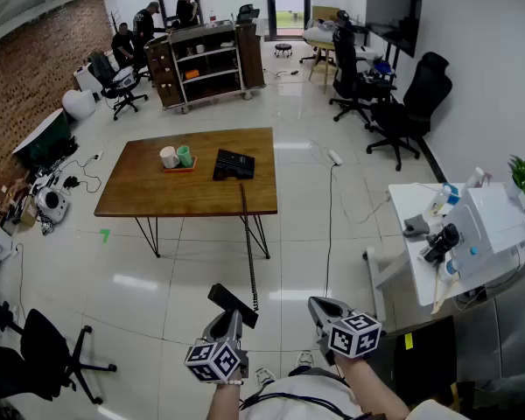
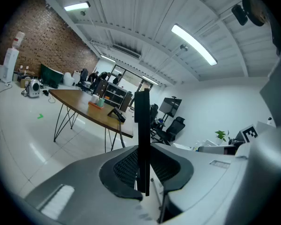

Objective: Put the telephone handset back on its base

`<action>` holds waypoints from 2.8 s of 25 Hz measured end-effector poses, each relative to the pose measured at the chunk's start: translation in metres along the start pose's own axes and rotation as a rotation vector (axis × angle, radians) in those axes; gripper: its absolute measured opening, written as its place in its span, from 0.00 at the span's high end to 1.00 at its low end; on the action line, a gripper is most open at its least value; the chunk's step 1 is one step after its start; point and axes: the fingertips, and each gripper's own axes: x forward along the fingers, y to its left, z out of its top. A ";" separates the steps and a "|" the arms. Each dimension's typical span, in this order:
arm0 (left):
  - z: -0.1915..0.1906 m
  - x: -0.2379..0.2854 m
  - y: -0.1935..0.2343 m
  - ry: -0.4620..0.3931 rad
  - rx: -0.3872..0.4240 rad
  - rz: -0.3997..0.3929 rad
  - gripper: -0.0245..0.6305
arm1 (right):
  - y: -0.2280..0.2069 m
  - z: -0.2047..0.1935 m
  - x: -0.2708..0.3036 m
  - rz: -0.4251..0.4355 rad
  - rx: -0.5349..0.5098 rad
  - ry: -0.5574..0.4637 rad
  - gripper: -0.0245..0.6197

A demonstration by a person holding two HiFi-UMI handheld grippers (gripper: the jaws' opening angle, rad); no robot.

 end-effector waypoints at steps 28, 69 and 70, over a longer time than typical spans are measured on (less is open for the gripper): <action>-0.008 0.048 -0.035 -0.029 0.017 0.068 0.86 | -0.055 0.013 0.007 0.094 -0.014 0.040 0.94; 0.138 0.285 0.094 -0.024 -0.165 0.009 0.86 | -0.119 0.181 0.256 0.068 -0.035 0.032 0.94; 0.142 0.291 0.096 -0.026 -0.172 0.002 0.86 | -0.120 0.183 0.260 0.065 -0.034 0.030 0.94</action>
